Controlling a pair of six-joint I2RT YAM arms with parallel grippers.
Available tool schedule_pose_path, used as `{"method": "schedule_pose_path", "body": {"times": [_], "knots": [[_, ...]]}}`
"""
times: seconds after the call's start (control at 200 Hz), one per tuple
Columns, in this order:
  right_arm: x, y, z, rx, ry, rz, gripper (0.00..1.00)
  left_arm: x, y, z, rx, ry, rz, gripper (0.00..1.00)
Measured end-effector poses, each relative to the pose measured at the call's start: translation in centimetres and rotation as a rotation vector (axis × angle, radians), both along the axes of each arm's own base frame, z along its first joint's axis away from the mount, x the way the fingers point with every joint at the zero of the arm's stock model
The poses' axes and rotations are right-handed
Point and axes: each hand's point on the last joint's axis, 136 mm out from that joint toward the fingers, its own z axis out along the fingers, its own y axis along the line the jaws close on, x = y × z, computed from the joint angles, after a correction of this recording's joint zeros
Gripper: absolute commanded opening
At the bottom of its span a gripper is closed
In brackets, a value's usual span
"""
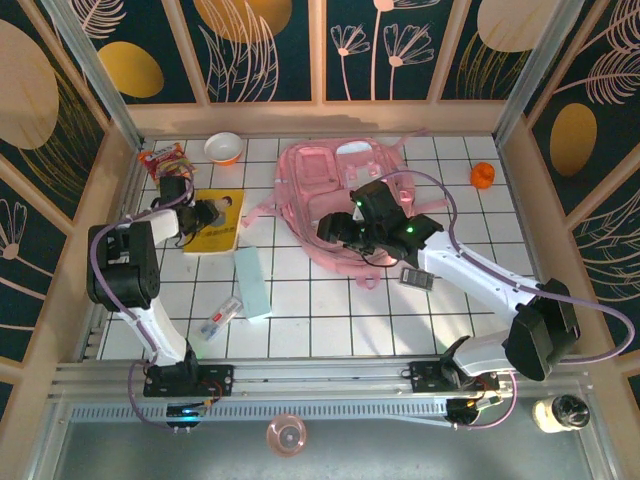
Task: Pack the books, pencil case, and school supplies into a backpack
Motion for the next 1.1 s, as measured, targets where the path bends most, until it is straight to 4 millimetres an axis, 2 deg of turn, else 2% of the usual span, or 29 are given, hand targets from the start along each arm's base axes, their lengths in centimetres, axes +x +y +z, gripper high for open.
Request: {"method": "schedule_pose_path", "body": {"times": [0.27,0.465,0.631,0.726,0.901,0.996,1.101], "knots": [[0.5,0.6,-0.9,-0.003,0.008,0.004,0.64,-2.9,-5.6,0.2,-0.068,-0.071,-0.086,0.39],[0.7,1.2,-0.8,0.01,0.0,0.015,0.64,-5.0,-6.8,0.5,-0.11,-0.068,-0.099,0.45],[1.0,2.9,0.0,0.03,-0.028,0.037,0.63,-7.3,-7.0,1.2,-0.132,-0.006,-0.109,0.53],[1.3,4.3,0.5,0.042,-0.045,0.053,0.63,-7.5,-6.0,1.8,-0.154,0.008,-0.086,0.55],[2.7,8.7,1.2,0.059,-0.086,0.095,0.62,-5.9,-1.2,3.9,-0.137,-0.024,0.0,0.57],[3.4,11.3,0.9,0.053,-0.102,0.126,0.61,-5.3,1.2,4.7,-0.129,-0.049,0.041,0.57],[4.3,13.9,-0.3,0.04,-0.107,0.154,0.61,-5.4,3.3,4.6,-0.119,-0.05,0.078,0.57]]}}
